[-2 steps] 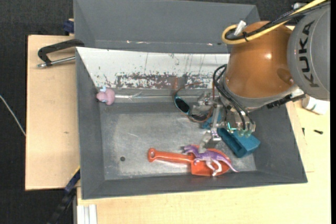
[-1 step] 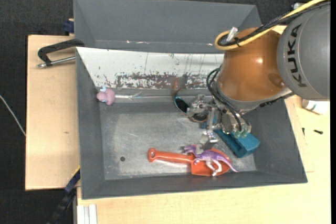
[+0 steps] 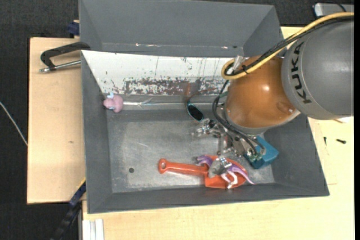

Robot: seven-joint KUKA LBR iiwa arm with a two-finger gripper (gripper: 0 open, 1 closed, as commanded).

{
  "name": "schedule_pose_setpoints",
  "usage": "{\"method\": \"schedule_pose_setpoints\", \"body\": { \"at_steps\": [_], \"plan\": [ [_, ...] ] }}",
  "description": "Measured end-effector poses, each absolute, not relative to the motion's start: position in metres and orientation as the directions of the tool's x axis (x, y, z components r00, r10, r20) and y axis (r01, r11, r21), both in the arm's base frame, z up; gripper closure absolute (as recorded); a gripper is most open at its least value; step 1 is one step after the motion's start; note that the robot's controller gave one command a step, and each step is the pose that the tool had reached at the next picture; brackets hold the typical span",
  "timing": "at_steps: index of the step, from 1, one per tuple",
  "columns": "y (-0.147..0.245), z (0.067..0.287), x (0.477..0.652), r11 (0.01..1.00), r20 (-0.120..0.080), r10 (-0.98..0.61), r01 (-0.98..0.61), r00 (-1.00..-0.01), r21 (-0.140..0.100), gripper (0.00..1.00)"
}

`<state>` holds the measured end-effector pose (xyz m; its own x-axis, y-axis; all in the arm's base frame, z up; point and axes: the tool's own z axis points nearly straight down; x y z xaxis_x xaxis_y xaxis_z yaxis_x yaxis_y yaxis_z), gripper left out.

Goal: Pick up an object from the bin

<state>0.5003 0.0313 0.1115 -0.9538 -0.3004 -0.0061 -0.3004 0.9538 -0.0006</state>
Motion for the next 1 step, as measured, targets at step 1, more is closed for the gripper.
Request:
{"method": "schedule_pose_setpoints", "body": {
  "at_steps": [1],
  "plan": [
    [-0.0016, 0.0744, 0.4981, 0.967, 0.005, -0.253, -0.253, -0.967, -0.001, 1.0]
  ]
}}
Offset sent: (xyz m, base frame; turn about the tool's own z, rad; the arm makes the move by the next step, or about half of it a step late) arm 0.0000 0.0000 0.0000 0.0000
